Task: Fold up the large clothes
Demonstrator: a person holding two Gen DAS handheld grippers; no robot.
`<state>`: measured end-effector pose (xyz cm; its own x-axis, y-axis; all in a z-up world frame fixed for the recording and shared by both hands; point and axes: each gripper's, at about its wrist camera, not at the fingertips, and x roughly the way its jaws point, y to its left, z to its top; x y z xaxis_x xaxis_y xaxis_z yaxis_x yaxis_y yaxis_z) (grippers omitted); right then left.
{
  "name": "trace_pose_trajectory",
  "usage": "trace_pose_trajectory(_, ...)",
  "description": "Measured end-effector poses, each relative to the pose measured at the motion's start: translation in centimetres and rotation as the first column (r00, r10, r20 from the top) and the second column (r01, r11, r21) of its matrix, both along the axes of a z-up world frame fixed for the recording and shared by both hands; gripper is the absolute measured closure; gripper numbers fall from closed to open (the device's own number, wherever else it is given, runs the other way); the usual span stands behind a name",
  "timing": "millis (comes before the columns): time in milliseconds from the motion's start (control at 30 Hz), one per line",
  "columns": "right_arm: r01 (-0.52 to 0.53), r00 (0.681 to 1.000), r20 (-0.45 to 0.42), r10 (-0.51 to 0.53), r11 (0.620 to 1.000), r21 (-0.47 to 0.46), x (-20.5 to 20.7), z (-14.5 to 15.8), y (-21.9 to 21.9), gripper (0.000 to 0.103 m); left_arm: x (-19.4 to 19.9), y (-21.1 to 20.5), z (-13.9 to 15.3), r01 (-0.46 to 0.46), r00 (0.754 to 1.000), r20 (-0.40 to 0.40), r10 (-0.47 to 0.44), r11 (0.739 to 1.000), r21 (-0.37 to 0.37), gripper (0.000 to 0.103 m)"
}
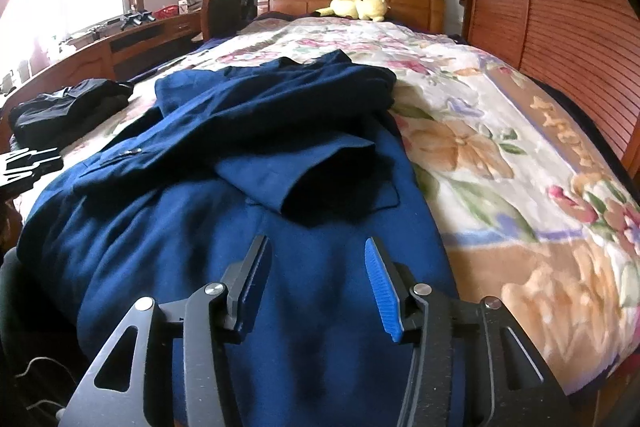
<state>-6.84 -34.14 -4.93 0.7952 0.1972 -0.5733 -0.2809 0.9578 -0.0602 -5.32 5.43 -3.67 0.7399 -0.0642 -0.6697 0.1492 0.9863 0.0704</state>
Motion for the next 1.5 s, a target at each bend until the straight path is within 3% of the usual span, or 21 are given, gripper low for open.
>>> trace_pose_trajectory(300,0.054,0.998,-0.025,-0.056,0.997,-0.062,-0.2,-0.3,-1.9,0.050,-1.9,1.1,-2.0,-0.019,0.999,-0.037,0.019,1.000,0.004,0.068)
trace_pose_trajectory(933,0.181,0.982,-0.027,-0.187,0.971,-0.154,-1.1,-0.7,-4.2,0.050,-4.2,2.7,-2.5,-0.018,0.998,-0.054,0.017,0.999,-0.028,0.066)
trace_pose_trajectory(1500,0.059,0.988,-0.136,-0.069,0.995,-0.075,-0.1,-1.2,-4.6,0.050,-5.8,2.5,-3.3,0.027,0.998,-0.059,-0.033,0.994,-0.103,0.066)
